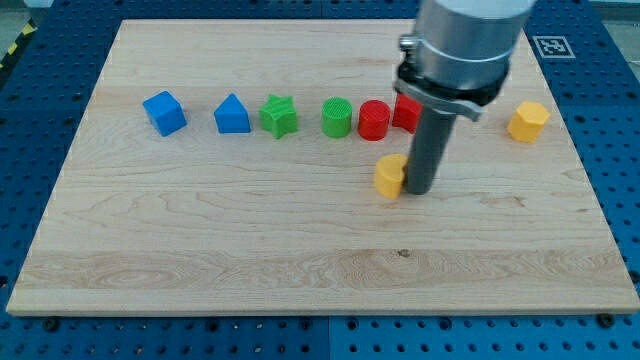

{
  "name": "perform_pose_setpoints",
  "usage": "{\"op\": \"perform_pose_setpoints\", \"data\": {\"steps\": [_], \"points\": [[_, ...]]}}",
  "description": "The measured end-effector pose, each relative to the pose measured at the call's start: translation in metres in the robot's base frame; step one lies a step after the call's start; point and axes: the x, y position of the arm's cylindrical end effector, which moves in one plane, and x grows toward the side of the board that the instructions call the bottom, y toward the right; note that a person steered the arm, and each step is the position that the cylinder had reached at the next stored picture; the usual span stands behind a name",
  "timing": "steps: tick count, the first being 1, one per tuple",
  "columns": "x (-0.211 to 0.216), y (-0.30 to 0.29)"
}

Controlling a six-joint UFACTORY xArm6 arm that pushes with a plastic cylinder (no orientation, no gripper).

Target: Push the blue cube towards the bottom center

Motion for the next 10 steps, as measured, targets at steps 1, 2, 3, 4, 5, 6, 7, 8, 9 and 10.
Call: {"op": "perform_pose_setpoints", "data": {"steps": [1, 2, 3, 4, 5, 6, 7, 8, 9, 10], "points": [[0.0, -0.031], [0.0, -0.051], [0.022, -0.058], [0.028, -0.145], [0.007, -0.252], [-0.041, -0.348], [-0.119, -0.391], [-0.153, -0.371], [-0.152, -0.325], [-0.145, -0.291]]}}
